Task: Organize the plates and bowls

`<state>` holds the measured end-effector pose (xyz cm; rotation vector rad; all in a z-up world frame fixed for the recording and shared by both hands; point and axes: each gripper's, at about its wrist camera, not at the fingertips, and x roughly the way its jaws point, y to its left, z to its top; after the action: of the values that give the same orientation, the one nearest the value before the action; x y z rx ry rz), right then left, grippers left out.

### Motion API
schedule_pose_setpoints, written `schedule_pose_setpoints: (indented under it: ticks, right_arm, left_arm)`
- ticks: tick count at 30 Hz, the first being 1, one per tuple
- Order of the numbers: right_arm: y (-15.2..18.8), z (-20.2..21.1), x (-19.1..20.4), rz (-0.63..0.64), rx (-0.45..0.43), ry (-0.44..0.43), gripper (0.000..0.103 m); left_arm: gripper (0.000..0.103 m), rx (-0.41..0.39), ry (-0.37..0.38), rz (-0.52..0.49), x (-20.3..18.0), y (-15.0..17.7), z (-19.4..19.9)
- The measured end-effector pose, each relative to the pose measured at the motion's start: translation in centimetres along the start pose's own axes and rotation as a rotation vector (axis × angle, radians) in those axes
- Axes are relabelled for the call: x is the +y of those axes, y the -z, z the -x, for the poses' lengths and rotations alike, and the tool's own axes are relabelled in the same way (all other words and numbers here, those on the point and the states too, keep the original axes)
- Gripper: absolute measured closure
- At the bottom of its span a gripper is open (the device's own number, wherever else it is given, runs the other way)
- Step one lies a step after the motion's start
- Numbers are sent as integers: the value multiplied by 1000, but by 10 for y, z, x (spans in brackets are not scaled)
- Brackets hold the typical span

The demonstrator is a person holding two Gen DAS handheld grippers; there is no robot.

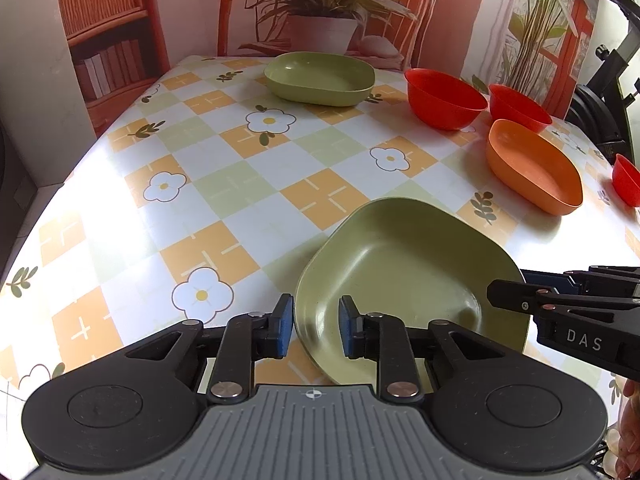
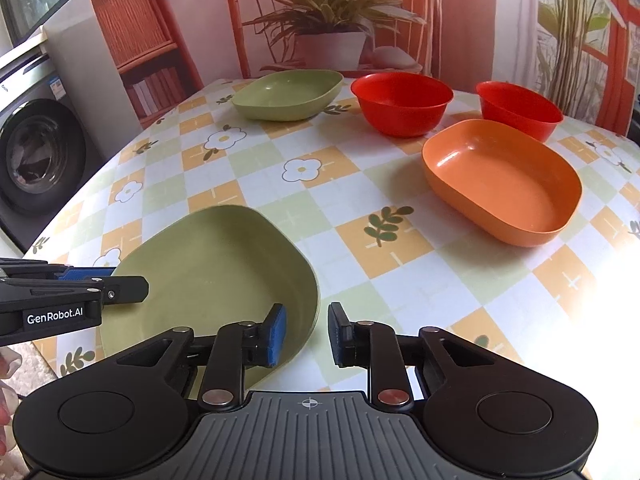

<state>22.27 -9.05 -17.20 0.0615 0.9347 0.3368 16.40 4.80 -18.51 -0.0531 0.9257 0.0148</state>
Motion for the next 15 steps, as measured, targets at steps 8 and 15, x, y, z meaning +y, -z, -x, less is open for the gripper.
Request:
schedule_pose_setpoints:
  ticks: [8,15]
  right_arm:
    - [1,0,-6,-36,7,-21,93]
    - [1,0,-6,-42,4,-18,93]
  left_arm:
    - [83,12,2,18,3,1,-2]
    - [83,10,9,17,4,2,-2]
